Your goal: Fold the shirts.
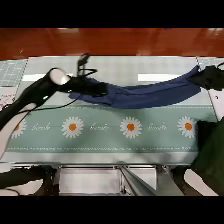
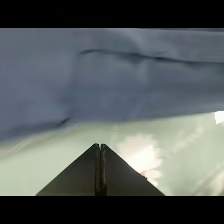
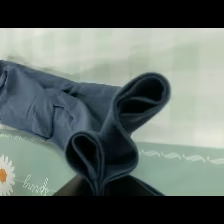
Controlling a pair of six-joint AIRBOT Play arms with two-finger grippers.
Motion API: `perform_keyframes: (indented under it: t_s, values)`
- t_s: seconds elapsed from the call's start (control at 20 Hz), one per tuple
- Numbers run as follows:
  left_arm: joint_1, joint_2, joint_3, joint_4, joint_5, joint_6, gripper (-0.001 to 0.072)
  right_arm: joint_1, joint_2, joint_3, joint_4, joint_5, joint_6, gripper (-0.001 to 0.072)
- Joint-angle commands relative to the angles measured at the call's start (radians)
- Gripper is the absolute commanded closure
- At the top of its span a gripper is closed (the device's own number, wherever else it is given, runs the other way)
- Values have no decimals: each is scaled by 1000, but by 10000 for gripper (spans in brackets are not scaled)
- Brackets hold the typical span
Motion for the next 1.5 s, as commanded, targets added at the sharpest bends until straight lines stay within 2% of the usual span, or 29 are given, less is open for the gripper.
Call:
perform_keyframes:
  t_s: [0.0, 0.15, 0.3, 0.55, 0.75, 0.95, 1.1, 1.25, 1.45]
  values:
    - [-142, -300, 358, 37, -149, -31, 693, -3, 204, -54, -45, 62, 83, 678]
    - [-223, -487, 635, 128, -259, -152, 693, -3, 309, -63, -52, 89, 125, 678]
    - [-322, -597, 760, 127, -334, -186, 693, -2, 351, -63, -48, 93, 146, 678]
    - [-483, -649, 769, 60, -321, -182, 692, -2, 351, -63, -26, 94, 147, 677]
    - [-431, -621, 804, 67, -364, -183, 692, -2, 351, -63, -21, 86, 148, 677]
    - [-235, -483, 800, 188, -483, -183, 692, 47, 332, -63, 31, 60, 147, 678]
    - [-84, -287, 718, 292, -492, -183, 691, 238, 252, -62, 54, -35, 159, 677]
    - [49, -27, 499, 385, -438, -183, 692, 458, 120, -62, 74, -230, 173, 678]
    - [222, 354, 40, 396, -293, -185, 692, 664, -137, -22, 140, -406, 152, 678]
